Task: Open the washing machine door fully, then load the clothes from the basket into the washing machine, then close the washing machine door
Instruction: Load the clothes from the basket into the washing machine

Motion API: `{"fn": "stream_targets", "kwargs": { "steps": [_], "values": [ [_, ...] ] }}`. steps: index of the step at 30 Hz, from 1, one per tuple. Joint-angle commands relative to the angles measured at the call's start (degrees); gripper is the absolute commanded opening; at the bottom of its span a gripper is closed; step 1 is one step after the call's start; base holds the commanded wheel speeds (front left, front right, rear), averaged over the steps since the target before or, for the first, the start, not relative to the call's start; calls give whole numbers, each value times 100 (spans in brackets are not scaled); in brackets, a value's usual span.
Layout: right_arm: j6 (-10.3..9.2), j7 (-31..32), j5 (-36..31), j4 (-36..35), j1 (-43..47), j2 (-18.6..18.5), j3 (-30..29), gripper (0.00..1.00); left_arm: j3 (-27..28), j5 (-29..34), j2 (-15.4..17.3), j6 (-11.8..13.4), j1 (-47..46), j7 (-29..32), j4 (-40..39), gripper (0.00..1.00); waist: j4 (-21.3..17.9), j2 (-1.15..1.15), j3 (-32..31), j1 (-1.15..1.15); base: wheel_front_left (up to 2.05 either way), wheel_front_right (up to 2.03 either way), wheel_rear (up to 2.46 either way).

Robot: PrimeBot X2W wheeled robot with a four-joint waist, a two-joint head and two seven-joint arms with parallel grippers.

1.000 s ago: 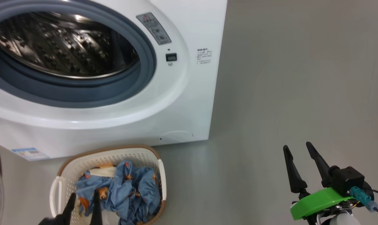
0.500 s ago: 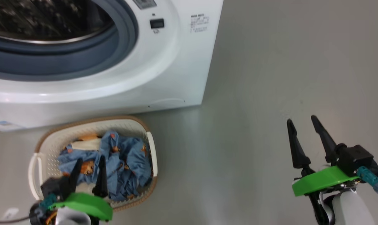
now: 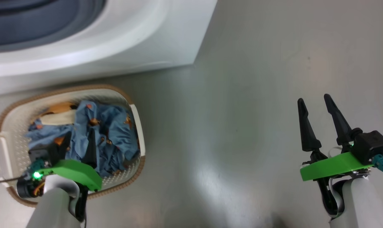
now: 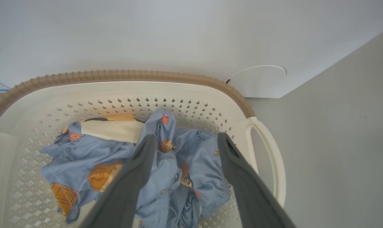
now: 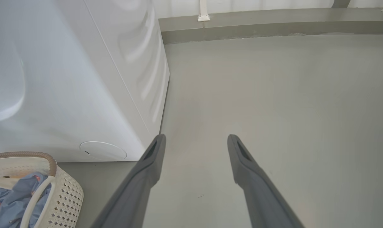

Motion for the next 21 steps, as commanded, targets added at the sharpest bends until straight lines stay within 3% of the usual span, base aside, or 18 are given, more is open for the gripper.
{"fn": "stream_targets", "kwargs": {
  "steps": [1, 15, 21],
  "values": [
    [9, -68, 44, -162, 0, -6, 117, 100, 112, -51, 219, -16, -45, -31, 48, 100, -216, -1, 533, 0, 0, 0, 0],
    [9, -68, 123, -426, -143, -6, 85, 100, -95, -273, 654, -15, -1021, -31, 1331, 100, -372, -1, 1417, 0, 0, 0, 0],
    [9, -68, 152, -491, -155, -6, 64, 100, -27, -310, 764, 109, -1372, -31, 1802, 100, -431, -1, 1585, 0, 0, 0, 0]
  ]
}}
